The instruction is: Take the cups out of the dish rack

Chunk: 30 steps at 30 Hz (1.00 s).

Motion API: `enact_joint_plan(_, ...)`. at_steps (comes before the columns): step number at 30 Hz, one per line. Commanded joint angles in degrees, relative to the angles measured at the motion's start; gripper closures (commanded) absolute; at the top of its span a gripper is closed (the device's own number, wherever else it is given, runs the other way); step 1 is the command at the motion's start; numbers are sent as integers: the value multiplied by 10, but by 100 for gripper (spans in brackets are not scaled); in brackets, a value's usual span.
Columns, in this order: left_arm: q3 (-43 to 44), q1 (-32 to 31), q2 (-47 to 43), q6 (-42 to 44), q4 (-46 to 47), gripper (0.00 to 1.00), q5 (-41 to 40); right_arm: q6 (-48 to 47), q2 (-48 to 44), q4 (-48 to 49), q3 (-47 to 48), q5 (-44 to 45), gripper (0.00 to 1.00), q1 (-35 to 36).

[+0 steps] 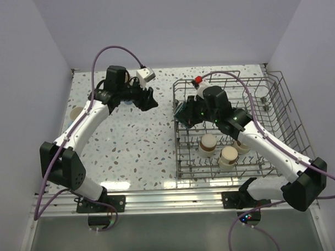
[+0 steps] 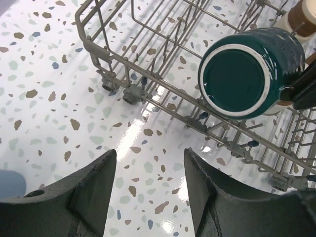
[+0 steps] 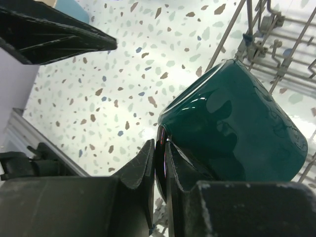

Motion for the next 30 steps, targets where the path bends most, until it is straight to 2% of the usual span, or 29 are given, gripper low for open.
enact_joint_plan(1, 18, 6, -31, 24, -20, 40, -10, -84, 18, 2, 62, 31, 100, 11)
enact_joint_plan(13, 30, 38, -45, 17, -18, 39, -26, -188, 104, -70, 176, 122, 100, 119)
enact_joint_plan(24, 30, 107, -46, 14, -20, 40, -20, -248, 174, -96, 240, 176, 100, 171)
enact_joint_plan(30, 29, 150, -51, 24, -28, 40, -17, -340, 235, -116, 276, 241, 100, 223)
